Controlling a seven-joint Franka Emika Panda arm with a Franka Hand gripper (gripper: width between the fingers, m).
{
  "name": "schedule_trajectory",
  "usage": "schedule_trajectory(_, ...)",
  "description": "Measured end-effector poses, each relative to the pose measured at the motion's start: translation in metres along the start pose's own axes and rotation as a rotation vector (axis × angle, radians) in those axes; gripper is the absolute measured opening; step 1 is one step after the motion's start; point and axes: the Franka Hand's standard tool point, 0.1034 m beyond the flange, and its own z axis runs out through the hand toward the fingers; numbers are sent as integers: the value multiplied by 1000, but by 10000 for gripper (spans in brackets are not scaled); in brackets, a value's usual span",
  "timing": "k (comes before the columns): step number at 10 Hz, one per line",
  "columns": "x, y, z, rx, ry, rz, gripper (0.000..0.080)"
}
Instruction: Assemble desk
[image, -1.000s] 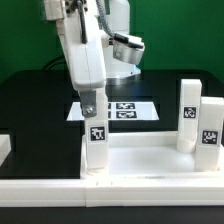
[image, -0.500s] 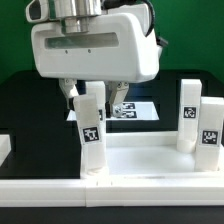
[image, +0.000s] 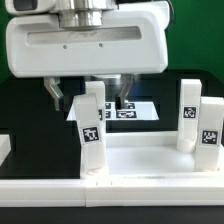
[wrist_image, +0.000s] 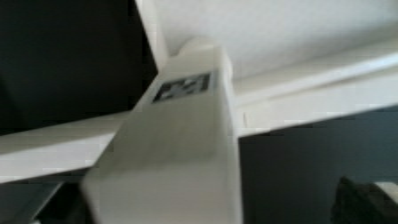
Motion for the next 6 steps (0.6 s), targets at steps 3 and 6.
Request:
schedule_trajectory(3,-1,1,1,0,-3,156,502)
schedule_trajectory(6,-1,2,2,-5,-3,407,284)
